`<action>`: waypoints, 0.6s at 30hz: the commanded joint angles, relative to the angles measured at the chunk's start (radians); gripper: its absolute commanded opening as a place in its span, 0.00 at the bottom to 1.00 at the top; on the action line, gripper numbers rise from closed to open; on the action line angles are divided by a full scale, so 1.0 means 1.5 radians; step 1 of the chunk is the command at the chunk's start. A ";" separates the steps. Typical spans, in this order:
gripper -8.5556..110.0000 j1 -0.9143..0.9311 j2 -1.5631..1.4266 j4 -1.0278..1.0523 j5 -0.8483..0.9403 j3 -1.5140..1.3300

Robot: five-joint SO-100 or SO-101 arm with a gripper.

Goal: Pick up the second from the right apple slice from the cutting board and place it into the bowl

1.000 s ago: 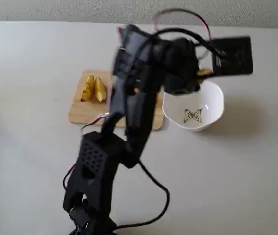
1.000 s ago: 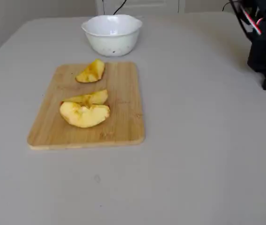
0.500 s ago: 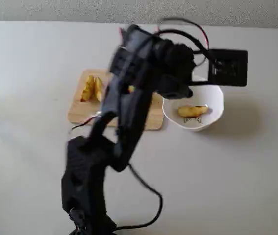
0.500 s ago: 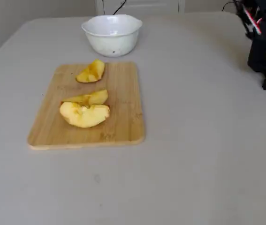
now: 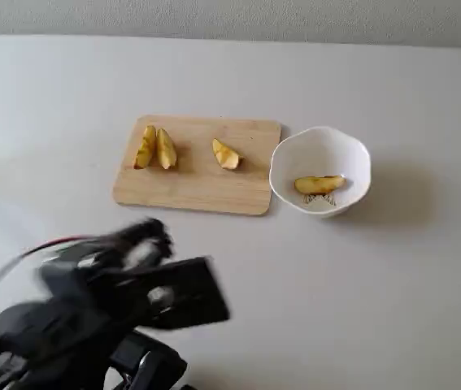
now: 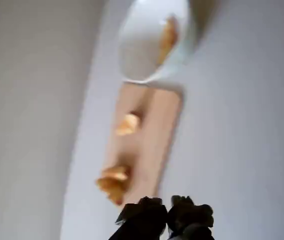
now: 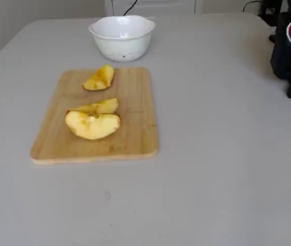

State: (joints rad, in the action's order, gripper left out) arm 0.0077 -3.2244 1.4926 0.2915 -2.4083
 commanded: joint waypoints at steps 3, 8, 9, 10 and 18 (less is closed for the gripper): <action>0.07 0.062 -0.043 -0.079 -0.026 -0.277; 0.07 0.081 -0.042 -0.116 -0.056 -0.372; 0.07 0.082 -0.042 -0.116 -0.062 -0.372; 0.07 0.082 -0.042 -0.116 -0.063 -0.372; 0.07 0.074 -0.042 -0.116 -0.057 -0.372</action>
State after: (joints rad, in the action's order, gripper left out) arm 0.1197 -3.2858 1.3146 0.2102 -2.9360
